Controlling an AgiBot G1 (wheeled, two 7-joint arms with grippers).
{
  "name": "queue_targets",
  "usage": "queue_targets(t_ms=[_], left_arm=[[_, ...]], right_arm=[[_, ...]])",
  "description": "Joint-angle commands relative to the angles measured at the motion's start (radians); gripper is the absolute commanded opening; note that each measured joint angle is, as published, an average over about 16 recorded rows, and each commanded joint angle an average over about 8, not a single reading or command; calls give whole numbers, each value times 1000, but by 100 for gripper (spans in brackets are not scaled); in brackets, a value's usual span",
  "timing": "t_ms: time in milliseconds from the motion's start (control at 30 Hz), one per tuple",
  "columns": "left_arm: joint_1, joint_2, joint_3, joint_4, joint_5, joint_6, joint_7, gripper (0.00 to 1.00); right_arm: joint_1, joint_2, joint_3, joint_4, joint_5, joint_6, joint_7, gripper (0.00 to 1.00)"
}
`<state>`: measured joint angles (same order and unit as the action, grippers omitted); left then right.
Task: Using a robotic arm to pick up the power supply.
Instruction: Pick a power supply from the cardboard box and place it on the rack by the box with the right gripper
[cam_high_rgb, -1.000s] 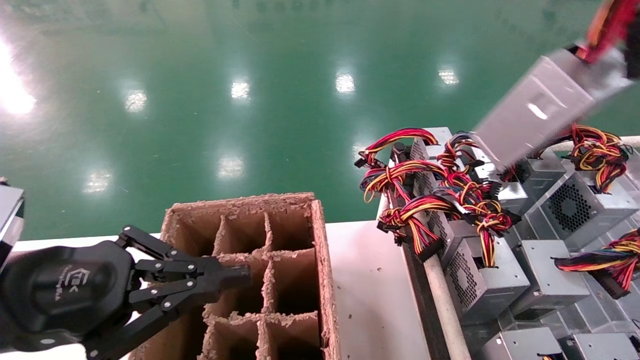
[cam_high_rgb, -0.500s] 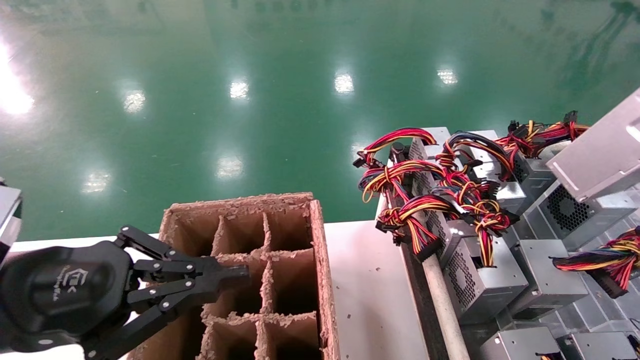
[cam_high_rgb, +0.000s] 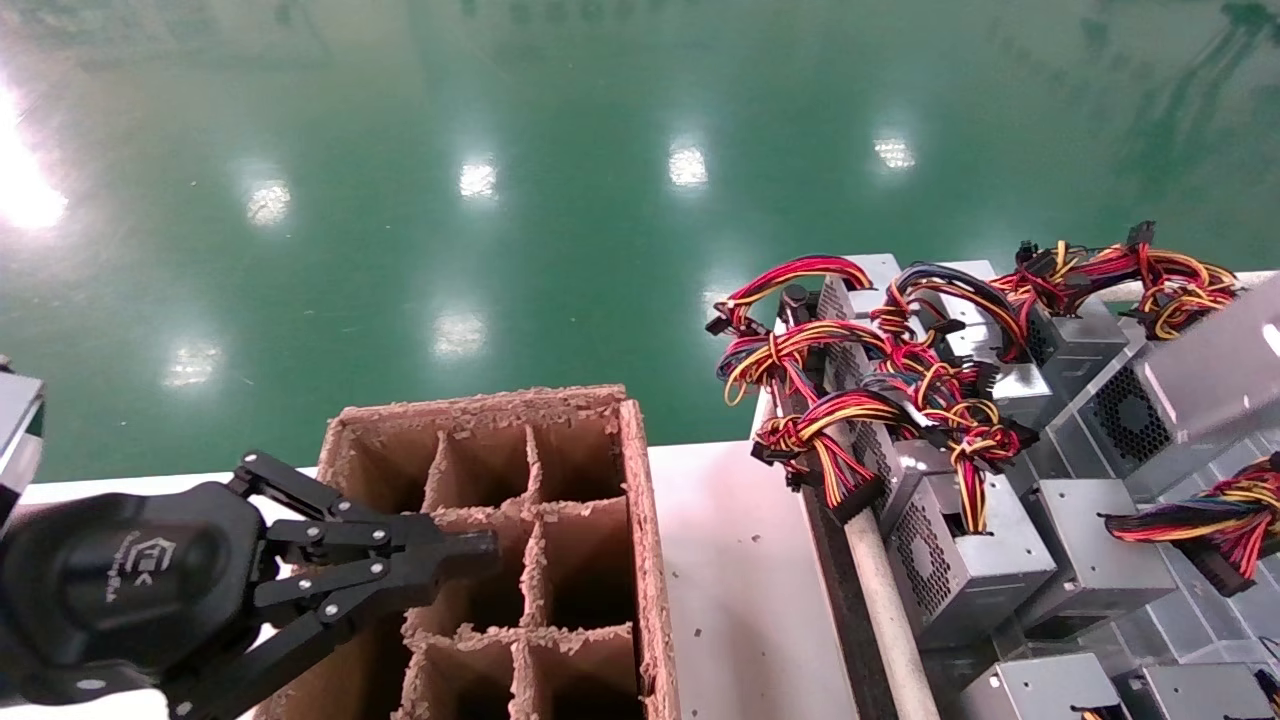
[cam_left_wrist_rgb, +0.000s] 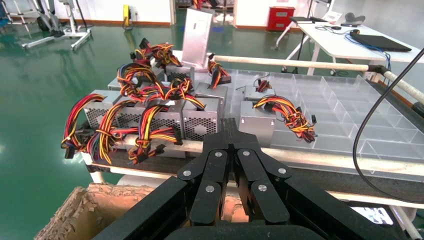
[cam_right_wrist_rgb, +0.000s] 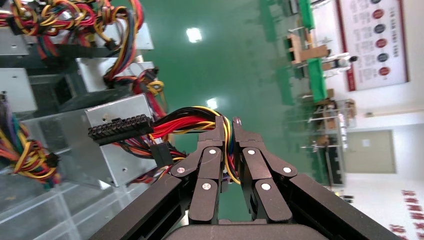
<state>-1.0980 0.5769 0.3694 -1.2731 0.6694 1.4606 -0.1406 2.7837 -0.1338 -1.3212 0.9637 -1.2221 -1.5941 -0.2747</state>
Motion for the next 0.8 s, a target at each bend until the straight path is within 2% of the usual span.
queue_targets(t_ms=[33, 400, 800], left_arm=[[0, 0, 0, 0, 0, 0, 0, 0], [0, 0, 0, 0, 0, 0, 0, 0], [0, 0, 0, 0, 0, 0, 0, 0]], right_arm=[[-8, 3, -10, -7, 2, -1, -4, 0], [-46, 85, -80, -29, 169, -4, 113, 0], [-69, 232, -43, 6, 158, 7, 178, 0]])
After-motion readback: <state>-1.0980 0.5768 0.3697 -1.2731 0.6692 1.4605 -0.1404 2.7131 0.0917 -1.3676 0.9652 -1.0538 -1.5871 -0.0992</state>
